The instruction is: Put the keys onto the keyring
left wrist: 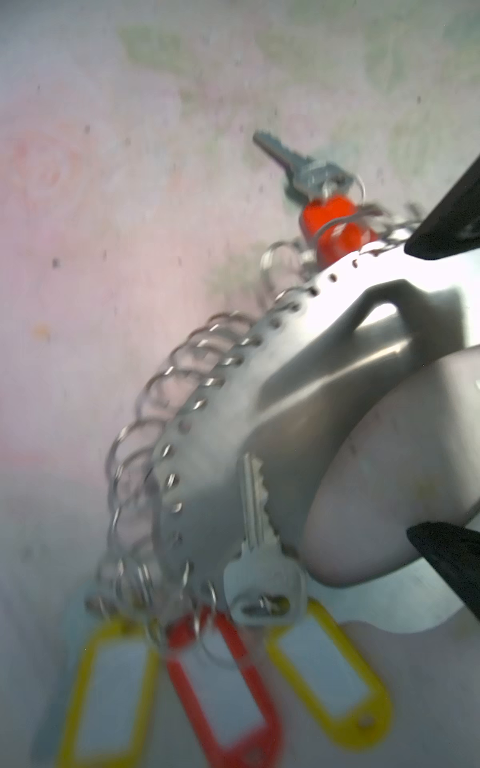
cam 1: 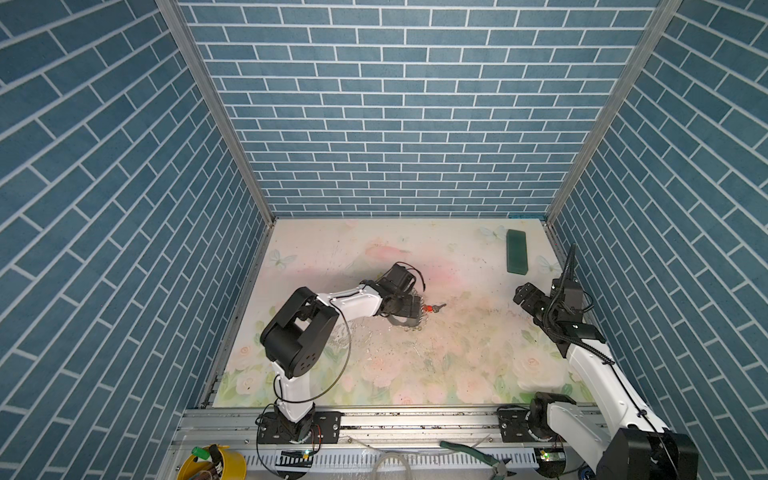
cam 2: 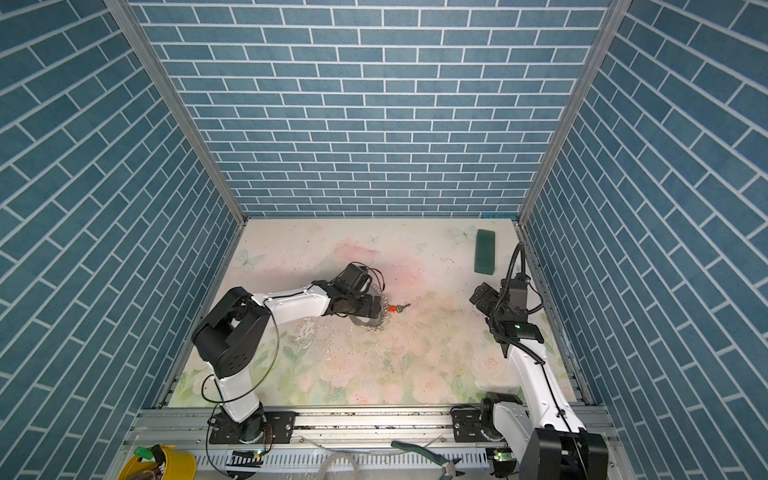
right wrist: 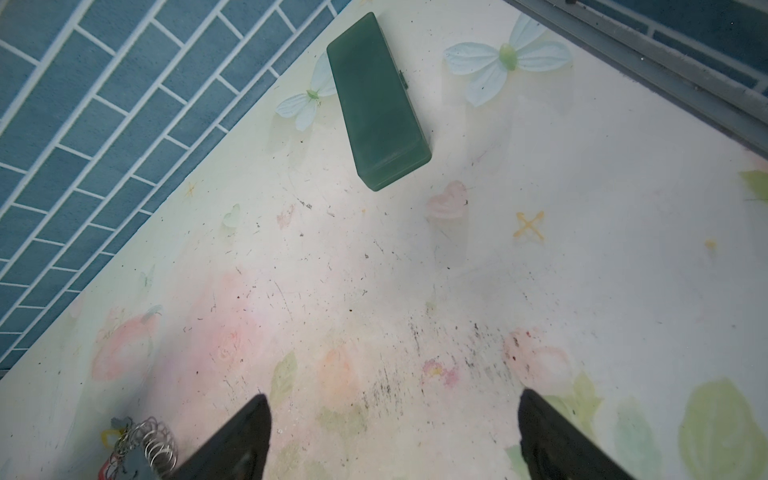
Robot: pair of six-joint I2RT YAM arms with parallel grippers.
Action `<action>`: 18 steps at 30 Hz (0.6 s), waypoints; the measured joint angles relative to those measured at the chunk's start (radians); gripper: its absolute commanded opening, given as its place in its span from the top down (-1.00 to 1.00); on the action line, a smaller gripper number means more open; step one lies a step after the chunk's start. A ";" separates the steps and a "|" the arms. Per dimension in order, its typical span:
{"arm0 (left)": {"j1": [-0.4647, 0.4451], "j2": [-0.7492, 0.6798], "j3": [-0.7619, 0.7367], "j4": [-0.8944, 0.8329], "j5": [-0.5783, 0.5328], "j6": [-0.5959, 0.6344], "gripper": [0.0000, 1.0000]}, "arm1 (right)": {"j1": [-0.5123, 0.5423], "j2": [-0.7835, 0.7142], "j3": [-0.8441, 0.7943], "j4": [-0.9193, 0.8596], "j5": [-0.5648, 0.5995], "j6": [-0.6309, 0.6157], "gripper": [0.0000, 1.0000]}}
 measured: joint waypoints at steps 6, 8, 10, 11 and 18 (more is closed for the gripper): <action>0.117 -0.163 -0.189 0.007 -0.035 0.003 -0.99 | 0.001 0.031 0.001 0.002 -0.023 0.001 -0.79; 0.140 -0.203 -0.224 -0.017 -0.051 0.002 -0.99 | 0.002 0.042 0.002 0.005 -0.030 0.002 -0.76; 0.148 -0.224 -0.235 -0.042 -0.056 0.002 -0.97 | 0.005 0.058 0.005 0.010 -0.046 0.006 -0.74; 0.148 -0.229 -0.235 -0.048 -0.056 0.001 -0.95 | 0.007 0.065 0.008 0.011 -0.052 0.008 -0.73; 0.145 -0.186 -0.109 -0.087 -0.038 -0.017 -0.70 | 0.074 0.111 0.050 0.023 -0.071 0.008 -0.72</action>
